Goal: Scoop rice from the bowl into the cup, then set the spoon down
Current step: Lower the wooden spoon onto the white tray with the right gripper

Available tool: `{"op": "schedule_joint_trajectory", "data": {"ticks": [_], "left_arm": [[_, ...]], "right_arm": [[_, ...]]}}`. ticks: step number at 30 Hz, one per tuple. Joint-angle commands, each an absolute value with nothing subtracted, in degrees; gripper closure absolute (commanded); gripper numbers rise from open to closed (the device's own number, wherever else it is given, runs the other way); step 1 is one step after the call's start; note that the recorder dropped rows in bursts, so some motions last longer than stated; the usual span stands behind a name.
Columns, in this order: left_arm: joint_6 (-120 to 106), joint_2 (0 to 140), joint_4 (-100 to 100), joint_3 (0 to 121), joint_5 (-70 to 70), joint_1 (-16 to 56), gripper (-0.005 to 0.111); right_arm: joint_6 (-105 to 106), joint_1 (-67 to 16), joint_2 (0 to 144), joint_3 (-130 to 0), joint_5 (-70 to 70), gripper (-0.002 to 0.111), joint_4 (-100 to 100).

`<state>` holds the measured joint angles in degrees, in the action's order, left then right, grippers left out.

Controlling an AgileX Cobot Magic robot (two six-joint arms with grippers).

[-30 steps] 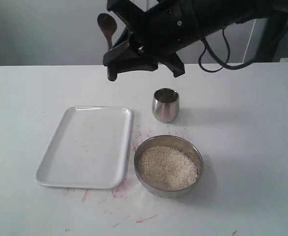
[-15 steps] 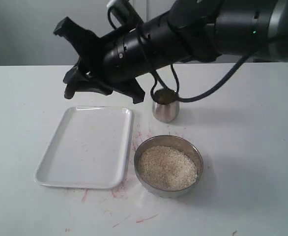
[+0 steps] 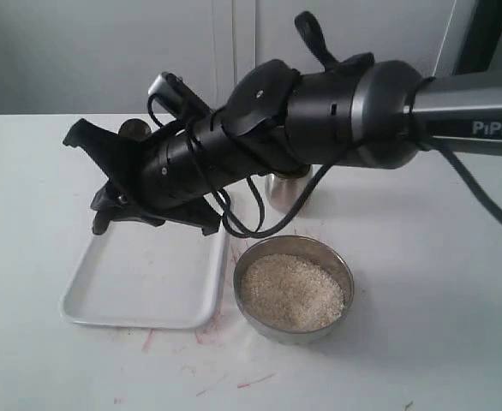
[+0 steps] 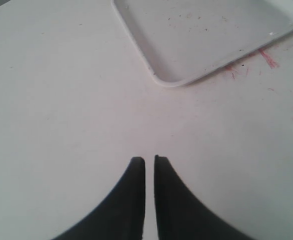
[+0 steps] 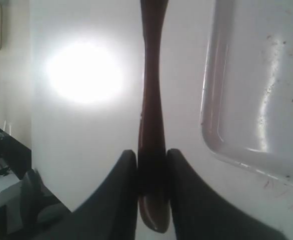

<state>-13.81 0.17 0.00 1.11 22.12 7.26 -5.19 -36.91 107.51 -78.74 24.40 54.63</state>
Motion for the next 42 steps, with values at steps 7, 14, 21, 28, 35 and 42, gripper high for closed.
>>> {"op": "schedule_joint_trajectory", "data": {"ticks": [7,14,21,28,35,42], "left_arm": [[-13.47,0.0,0.0,0.58,24.02,7.56,0.092],[-13.47,0.0,0.0,0.58,24.02,7.56,0.092],[-13.47,0.0,0.0,0.58,24.02,7.56,0.092],[-13.47,0.0,0.0,0.58,24.02,7.56,0.092],[-13.47,0.0,0.0,0.58,24.02,7.56,0.092],[-13.47,0.0,0.0,0.58,24.02,7.56,0.092]], "right_arm": [[-5.29,-37.13,111.89,-78.61,23.91,0.108,52.31],[-7.67,-37.13,114.25,-78.61,23.68,0.108,48.51],[-7.79,-37.13,116.72,-78.61,23.65,0.108,47.95],[-7.79,-37.13,118.55,-78.61,22.92,0.108,47.68],[-7.83,-37.13,120.16,-78.61,22.15,0.108,47.68],[-7.83,-37.13,120.16,-78.61,21.5,0.108,47.68]]}}
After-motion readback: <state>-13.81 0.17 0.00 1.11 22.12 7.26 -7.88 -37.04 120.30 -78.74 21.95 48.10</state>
